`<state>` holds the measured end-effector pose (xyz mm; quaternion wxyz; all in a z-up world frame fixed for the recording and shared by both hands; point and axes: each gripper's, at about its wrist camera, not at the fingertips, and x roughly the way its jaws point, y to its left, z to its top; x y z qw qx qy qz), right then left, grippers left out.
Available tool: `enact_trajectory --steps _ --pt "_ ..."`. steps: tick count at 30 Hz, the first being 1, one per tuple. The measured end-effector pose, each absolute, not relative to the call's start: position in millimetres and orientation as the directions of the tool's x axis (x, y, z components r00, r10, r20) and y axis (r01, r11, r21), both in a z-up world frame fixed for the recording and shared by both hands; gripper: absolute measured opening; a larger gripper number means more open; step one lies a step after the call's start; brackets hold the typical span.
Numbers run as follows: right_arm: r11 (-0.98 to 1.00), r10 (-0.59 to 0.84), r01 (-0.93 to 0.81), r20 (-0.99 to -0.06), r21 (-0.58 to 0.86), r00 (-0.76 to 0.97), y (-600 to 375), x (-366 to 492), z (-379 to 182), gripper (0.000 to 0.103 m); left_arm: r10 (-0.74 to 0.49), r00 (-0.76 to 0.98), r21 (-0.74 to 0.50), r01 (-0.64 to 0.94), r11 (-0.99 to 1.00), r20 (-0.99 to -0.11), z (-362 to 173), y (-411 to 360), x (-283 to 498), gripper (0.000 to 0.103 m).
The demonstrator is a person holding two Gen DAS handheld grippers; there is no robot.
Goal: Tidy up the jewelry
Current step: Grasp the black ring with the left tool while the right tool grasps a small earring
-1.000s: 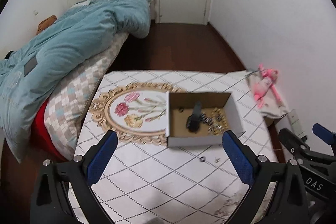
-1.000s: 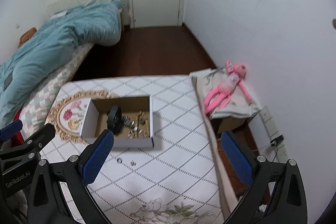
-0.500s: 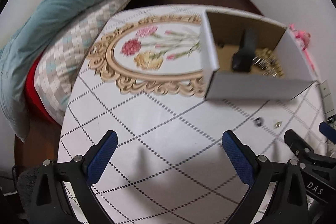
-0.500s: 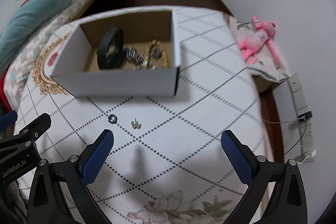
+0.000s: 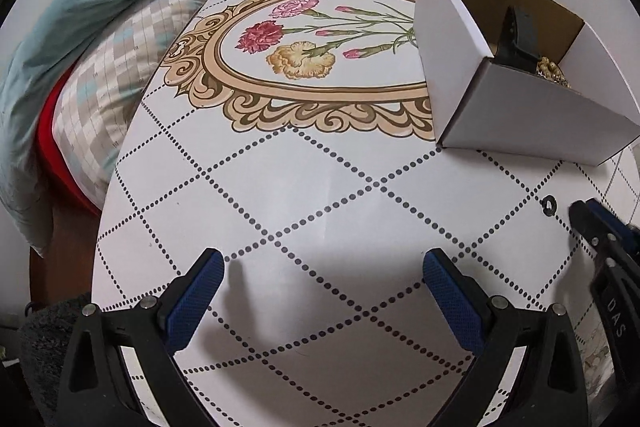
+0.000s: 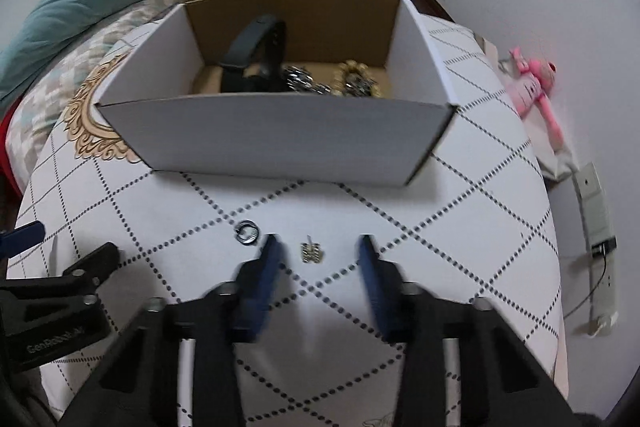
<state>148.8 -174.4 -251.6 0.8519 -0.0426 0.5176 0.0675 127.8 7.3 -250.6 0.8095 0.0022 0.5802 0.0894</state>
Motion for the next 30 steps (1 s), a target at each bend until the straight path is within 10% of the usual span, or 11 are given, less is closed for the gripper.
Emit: enact_trajectory --steps 20,30 --pt "0.994 0.075 0.038 -0.882 0.104 0.464 -268.3 155.9 -251.3 0.009 0.043 0.382 0.053 0.017 0.998 -0.923 -248.6 -93.3 143.1 0.089" --pt "0.99 0.091 0.049 -0.867 0.131 0.491 -276.9 164.9 -255.1 0.009 -0.009 0.429 0.018 0.059 0.998 -0.903 -245.1 -106.0 150.0 0.029"
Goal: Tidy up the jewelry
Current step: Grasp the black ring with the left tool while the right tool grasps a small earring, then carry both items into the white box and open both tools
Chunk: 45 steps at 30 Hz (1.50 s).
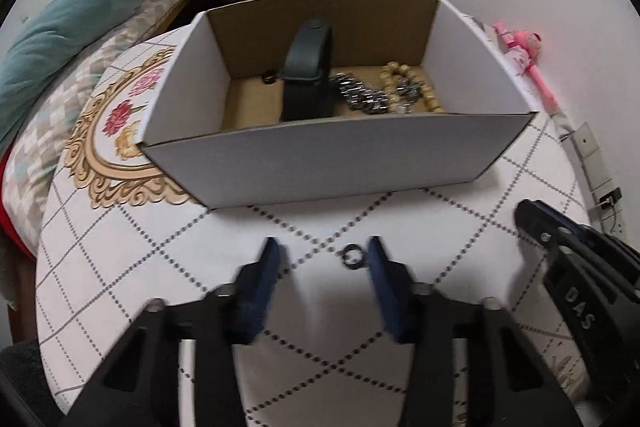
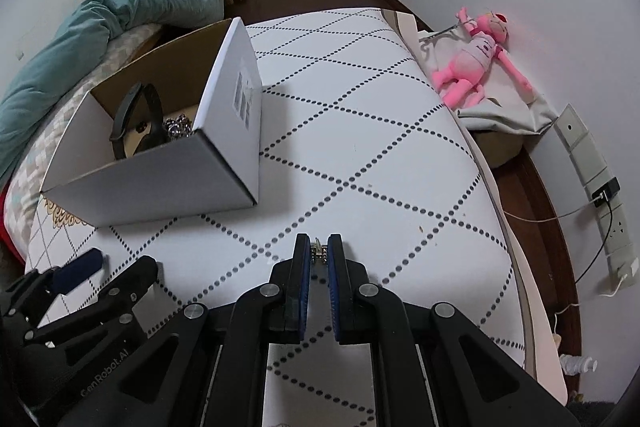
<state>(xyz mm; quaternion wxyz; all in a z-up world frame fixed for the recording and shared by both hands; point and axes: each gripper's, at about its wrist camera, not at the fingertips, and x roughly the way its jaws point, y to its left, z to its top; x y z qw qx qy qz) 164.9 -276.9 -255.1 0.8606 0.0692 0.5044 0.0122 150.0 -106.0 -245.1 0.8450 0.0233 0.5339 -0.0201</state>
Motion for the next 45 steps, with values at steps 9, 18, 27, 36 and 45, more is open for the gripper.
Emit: enact_trajectory --steps 9,18,27,36,45 --pt "0.988 0.098 0.055 -0.865 0.143 0.492 -276.5 165.3 -256.0 0.009 -0.029 0.438 0.008 0.083 0.997 -0.898 -244.1 -109.0 144.4 0.01" --pt "0.98 0.14 0.056 -0.86 0.192 0.491 -280.4 158.2 -245.6 0.009 -0.098 0.433 -0.093 0.033 0.995 -0.896 -221.6 -86.9 139.6 0.01" --pt "0.95 0.276 -0.033 -0.788 0.31 0.55 -268.1 171.6 -175.1 0.009 -0.159 0.504 -0.169 0.025 0.985 -0.849 -144.8 -54.1 182.5 0.01" --pt "0.953 0.3 -0.176 -0.828 0.245 0.474 -216.6 240.6 -157.6 0.009 -0.168 0.392 -0.168 0.034 0.985 -0.904 -163.1 -43.3 245.6 0.012" --pt "0.967 0.25 -0.144 -0.896 0.211 0.366 -213.5 272.0 -185.2 0.044 -0.08 0.399 -0.103 -0.037 0.994 -0.914 -163.5 -19.6 268.3 0.066"
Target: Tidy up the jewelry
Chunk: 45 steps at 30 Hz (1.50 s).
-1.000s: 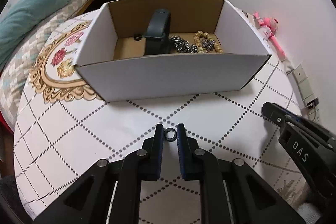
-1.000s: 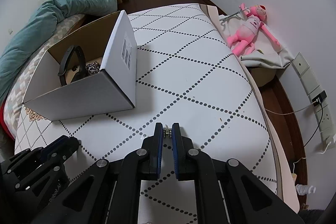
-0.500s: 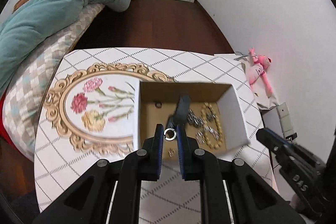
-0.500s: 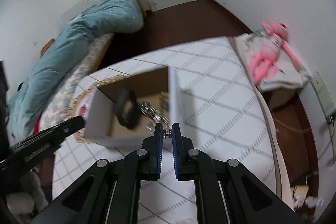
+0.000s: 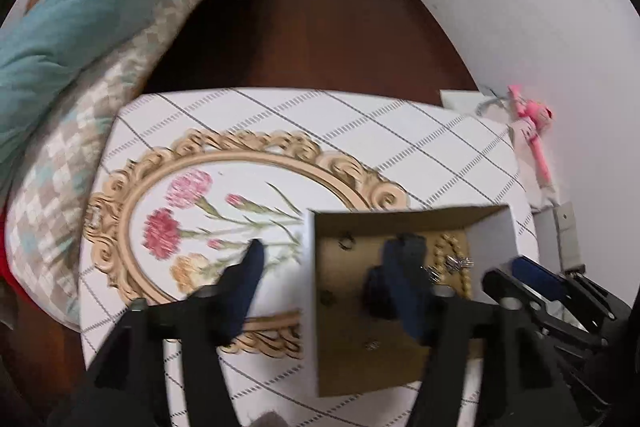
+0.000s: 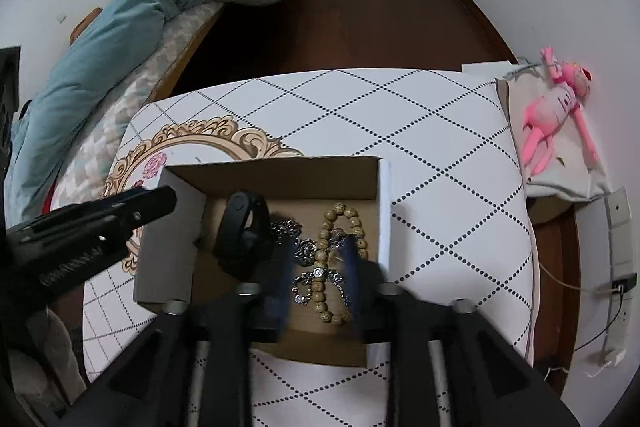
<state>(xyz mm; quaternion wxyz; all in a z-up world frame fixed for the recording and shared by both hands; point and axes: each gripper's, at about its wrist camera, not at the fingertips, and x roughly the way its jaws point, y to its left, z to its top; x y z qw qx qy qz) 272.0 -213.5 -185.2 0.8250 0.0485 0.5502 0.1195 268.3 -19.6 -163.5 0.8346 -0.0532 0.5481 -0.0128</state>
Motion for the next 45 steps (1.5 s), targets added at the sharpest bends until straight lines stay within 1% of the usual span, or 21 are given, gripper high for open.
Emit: enact_trajectory --steps 3,5,6,7,9,11,12,13,14,15,16,24,32,38,45 --pt "0.968 0.248 -0.142 -0.891 0.209 0.381 -215.6 268.6 -181.7 0.044 -0.052 0.411 -0.084 -0.06 0.995 -0.91 -162.3 -12.2 265.4 0.068" --pt "0.97 0.238 -0.141 -0.889 0.198 0.391 -213.3 267.1 -178.7 0.046 -0.04 0.412 -0.077 -0.073 0.994 -0.91 -163.1 -9.3 262.8 0.072" --pt "0.972 0.228 -0.141 -0.886 0.186 0.403 -212.8 265.3 -175.7 0.05 -0.026 0.42 -0.065 -0.079 0.995 -0.907 -162.8 -8.3 259.3 0.076" --pt "0.974 0.22 -0.143 -0.883 0.175 0.415 -212.3 263.2 -172.3 0.053 -0.014 0.425 -0.054 -0.084 0.995 -0.905 -162.4 -8.1 256.5 0.084" --pt "0.978 0.201 -0.145 -0.877 0.152 0.436 -211.8 258.0 -164.9 0.056 -0.001 0.438 -0.043 -0.086 0.995 -0.899 -160.5 -8.4 250.0 0.091" --pt "0.983 0.166 -0.142 -0.871 0.113 0.463 -212.2 251.6 -158.0 0.062 0.015 0.454 -0.029 -0.089 0.996 -0.891 -159.3 -9.7 242.6 0.096" --pt "0.987 0.135 -0.138 -0.87 0.079 0.475 -212.2 247.7 -155.6 0.07 0.022 0.466 -0.02 -0.086 0.996 -0.885 -158.4 -11.4 237.8 0.1" --pt "0.989 0.116 -0.135 -0.87 0.058 0.479 -211.6 245.8 -155.0 0.081 0.031 0.477 -0.009 -0.082 0.997 -0.879 -158.1 -13.5 233.6 0.103" --pt "0.991 0.094 -0.127 -0.872 0.037 0.481 -212.7 243.6 -155.2 0.087 0.045 0.485 0.007 -0.081 0.997 -0.873 -158.4 -15.9 229.8 0.103" --pt "0.993 0.073 -0.12 -0.873 0.017 0.482 -213.8 241.5 -155.7 0.097 0.06 0.491 0.025 -0.078 0.997 -0.869 -159.1 -19.0 225.8 0.103" --pt "0.993 0.049 -0.114 -0.876 -0.007 0.48 -214.4 239.7 -157.2 0.101 0.066 0.493 0.034 -0.073 0.997 -0.868 -160.4 -21.2 222.9 0.103" --pt "0.996 -0.035 -0.059 -0.877 -0.072 0.479 -227.9 227.8 -162.4 0.103 0.066 0.46 0.03 -0.086 0.996 -0.885 -176.0 -28.7 204.9 0.103" --pt "0.995 -0.058 -0.039 -0.875 -0.087 0.481 -234.0 218.4 -159.9 0.103 0.067 0.471 0.022 -0.102 0.995 -0.88 -169.5 -31.2 195.5 0.103" --pt "0.997 -0.051 -0.024 -0.86 -0.073 0.508 -235.8 204.7 -139.0 0.103 0.07 0.503 0.018 -0.108 0.994 -0.861 -143.9 -31.3 180.6 0.103" --pt "0.998 -0.042 -0.011 -0.824 -0.059 0.566 -237.7 169.3 -92.4 0.103 0.069 0.567 0.015 -0.099 0.995 -0.821 -93.3 -35.0 144.7 0.103"
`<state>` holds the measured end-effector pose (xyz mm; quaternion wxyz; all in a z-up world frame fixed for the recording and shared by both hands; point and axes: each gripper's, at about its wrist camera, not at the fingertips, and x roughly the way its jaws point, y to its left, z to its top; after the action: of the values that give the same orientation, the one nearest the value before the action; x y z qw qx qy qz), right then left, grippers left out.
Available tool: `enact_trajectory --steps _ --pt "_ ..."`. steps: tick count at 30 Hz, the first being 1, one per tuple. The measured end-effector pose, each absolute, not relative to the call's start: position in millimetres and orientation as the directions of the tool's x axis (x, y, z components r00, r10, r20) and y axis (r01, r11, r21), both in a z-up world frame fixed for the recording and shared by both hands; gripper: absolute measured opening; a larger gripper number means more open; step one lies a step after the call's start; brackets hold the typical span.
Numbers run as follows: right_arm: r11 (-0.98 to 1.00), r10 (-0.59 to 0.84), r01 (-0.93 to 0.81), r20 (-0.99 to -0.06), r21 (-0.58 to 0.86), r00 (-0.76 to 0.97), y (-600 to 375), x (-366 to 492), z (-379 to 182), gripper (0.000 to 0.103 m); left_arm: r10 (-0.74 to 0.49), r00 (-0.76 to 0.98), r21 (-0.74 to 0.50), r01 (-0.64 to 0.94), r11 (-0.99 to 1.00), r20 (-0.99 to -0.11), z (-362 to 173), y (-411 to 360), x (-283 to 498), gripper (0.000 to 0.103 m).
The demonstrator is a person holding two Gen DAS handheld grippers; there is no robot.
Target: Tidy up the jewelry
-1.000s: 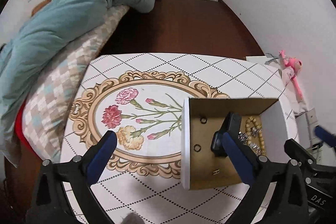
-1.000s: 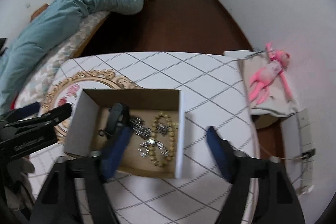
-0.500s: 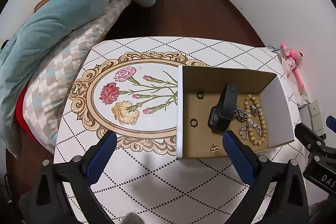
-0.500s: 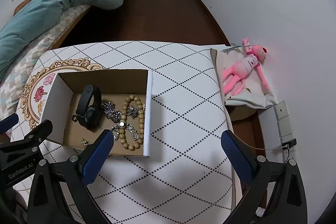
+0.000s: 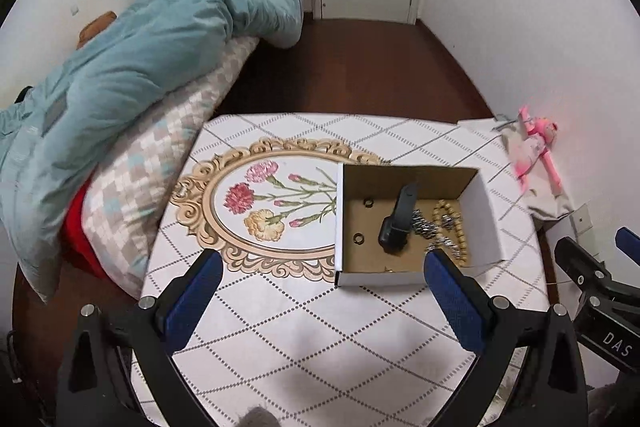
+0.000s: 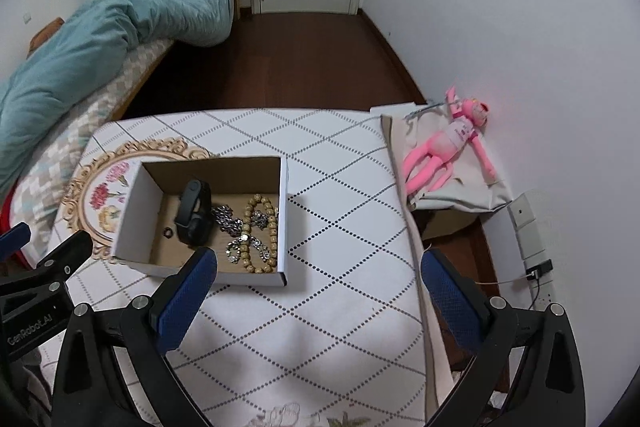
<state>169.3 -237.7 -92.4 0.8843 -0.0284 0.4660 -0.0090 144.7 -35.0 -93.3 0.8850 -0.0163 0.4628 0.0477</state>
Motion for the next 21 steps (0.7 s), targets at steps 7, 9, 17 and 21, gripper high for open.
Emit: enact_trajectory --steps 7,9,17,21 --pt "0.999 -0.04 0.001 -0.763 -0.051 0.645 -242.0 118.6 -32.5 0.103 0.058 0.613 -0.004 -0.099 0.995 -0.788 -45.4 -38.4 103.0 0.103" --pt "0.998 -0.046 0.004 -0.742 -0.059 0.669 -241.5 103.8 -15.8 0.103 0.057 0.635 -0.006 -0.097 0.995 -0.77 -32.1 -40.0 88.8 0.103" --pt "0.999 -0.029 -0.007 -0.713 -0.047 0.701 -244.9 60.7 23.3 0.103 0.043 0.657 -0.031 -0.101 0.994 -0.753 -1.8 -41.7 53.7 0.103" --pt "0.999 -0.021 -0.011 -0.708 -0.04 0.706 -246.0 46.4 35.6 0.103 0.029 0.66 -0.033 -0.081 0.996 -0.751 9.1 -45.4 44.0 0.103"
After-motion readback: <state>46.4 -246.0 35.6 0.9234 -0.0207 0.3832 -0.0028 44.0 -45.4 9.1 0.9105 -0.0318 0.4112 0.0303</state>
